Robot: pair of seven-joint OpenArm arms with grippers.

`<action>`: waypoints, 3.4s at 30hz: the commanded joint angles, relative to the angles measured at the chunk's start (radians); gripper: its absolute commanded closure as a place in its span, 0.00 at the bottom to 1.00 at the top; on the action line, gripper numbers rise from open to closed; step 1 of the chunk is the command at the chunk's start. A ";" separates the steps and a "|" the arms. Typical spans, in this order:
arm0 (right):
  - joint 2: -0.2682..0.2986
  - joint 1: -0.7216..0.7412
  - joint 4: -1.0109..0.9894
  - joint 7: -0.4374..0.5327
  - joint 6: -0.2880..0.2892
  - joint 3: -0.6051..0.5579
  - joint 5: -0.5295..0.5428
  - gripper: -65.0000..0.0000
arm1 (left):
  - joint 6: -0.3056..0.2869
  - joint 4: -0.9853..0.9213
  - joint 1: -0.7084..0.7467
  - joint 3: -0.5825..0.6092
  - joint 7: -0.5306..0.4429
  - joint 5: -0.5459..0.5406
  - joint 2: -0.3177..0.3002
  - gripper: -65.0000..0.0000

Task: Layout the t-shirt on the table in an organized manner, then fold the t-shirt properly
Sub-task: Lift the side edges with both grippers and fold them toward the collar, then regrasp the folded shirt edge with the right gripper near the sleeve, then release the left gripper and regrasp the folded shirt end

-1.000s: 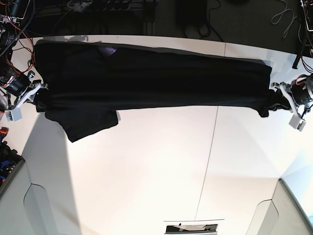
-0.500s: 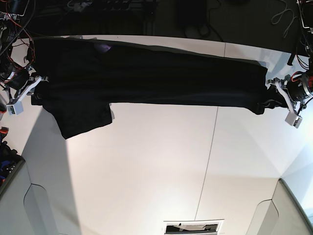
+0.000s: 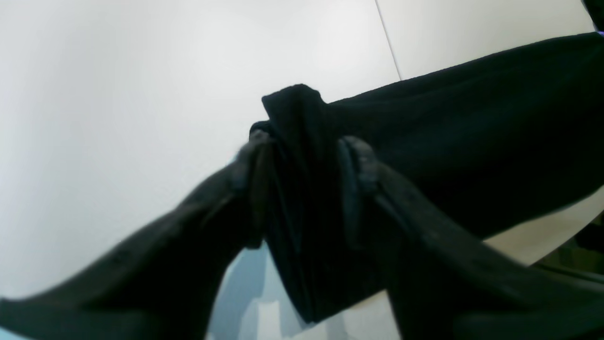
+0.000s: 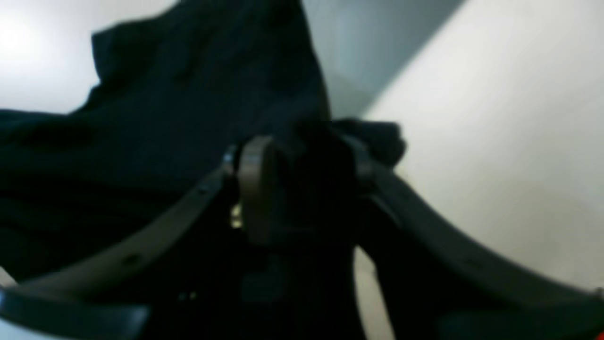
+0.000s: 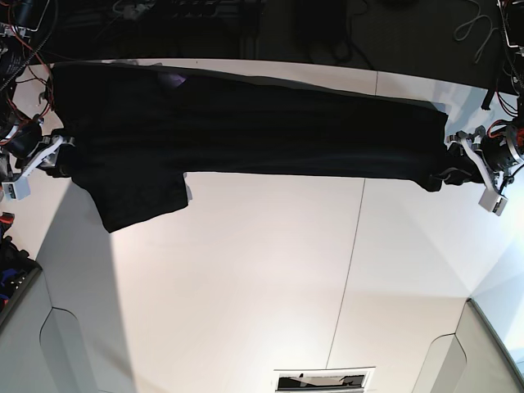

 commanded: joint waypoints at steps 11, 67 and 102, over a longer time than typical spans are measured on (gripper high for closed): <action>0.027 0.116 0.006 0.106 -0.011 0.093 -0.027 0.63 | -0.005 0.014 -0.011 -0.011 -0.018 -0.017 -0.026 0.50; -0.137 -0.072 0.270 -0.104 0.028 -0.161 0.182 1.00 | -0.005 0.014 -0.010 -0.012 0.062 -0.129 -0.045 0.50; -0.137 -0.283 0.504 -0.012 -0.010 -0.080 -0.068 0.62 | -0.005 0.014 0.122 -0.243 0.089 -0.296 -0.027 0.38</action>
